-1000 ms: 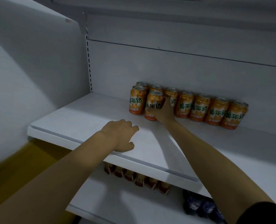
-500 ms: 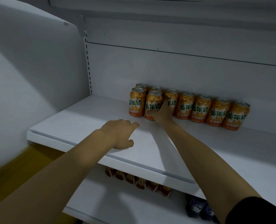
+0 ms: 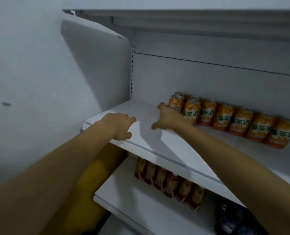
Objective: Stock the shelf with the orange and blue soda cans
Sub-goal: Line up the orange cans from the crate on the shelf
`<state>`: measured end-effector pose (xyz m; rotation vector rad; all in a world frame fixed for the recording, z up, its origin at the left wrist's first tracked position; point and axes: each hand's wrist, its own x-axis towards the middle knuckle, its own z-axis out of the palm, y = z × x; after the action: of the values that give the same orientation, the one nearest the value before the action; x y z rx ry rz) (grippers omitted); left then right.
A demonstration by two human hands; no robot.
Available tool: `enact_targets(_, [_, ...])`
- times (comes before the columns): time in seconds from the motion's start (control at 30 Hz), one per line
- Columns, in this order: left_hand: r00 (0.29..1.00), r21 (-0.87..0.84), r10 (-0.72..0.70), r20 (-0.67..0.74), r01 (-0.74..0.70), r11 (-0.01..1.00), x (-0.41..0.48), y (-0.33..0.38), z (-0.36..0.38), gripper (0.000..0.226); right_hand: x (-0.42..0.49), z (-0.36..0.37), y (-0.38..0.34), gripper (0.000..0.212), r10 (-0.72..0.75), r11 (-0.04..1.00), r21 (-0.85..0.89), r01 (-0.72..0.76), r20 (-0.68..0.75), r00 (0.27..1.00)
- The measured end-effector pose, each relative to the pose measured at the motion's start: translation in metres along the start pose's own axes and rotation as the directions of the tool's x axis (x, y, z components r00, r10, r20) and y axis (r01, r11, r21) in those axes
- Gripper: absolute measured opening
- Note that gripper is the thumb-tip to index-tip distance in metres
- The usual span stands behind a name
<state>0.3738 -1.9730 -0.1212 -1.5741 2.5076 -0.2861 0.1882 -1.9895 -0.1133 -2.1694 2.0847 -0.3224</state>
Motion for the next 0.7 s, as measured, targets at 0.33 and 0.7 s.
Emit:
enact_targets(0.33, [0.932,-0.121,-0.301,0.2,0.329,0.937,-0.158,-0.06,0.098,0.06,-0.056,0.069,-0.17,0.088,-0.4,0.88,-0.168,0.445,0.245,0.883])
enact_targets(0.7, [0.644,-0.186,-0.408,0.647,0.652,0.735,-0.322,-0.026,0.287,0.048,-0.147,0.242,-0.216,0.1,-0.454,0.678,-0.134,0.723,0.697,0.555])
